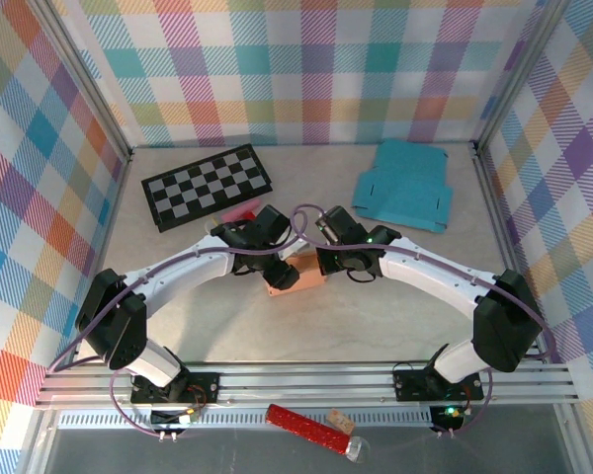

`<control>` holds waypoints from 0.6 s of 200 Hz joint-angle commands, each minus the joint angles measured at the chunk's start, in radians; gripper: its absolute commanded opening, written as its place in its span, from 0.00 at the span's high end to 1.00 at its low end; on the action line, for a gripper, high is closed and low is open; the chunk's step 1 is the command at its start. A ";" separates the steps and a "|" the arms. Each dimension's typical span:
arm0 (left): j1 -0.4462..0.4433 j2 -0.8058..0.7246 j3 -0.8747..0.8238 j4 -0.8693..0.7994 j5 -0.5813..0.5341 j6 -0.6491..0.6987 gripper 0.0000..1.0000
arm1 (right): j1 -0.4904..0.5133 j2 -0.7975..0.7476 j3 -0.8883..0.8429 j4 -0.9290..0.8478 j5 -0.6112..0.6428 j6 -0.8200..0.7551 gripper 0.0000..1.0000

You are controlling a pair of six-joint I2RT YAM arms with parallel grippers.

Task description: Fold the paper box

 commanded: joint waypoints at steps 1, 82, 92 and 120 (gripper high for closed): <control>0.015 -0.069 0.024 0.034 -0.006 -0.097 0.35 | 0.011 0.003 0.014 -0.032 0.028 0.033 1.00; 0.045 -0.250 0.039 -0.182 -0.152 -0.486 0.47 | 0.022 0.033 0.070 -0.079 0.062 0.071 1.00; 0.056 -0.253 0.041 -0.236 -0.137 -0.508 0.50 | 0.022 0.038 0.077 -0.086 0.064 0.075 1.00; 0.061 -0.282 0.023 -0.319 -0.118 -0.555 0.51 | 0.022 0.047 0.087 -0.100 0.065 0.085 1.00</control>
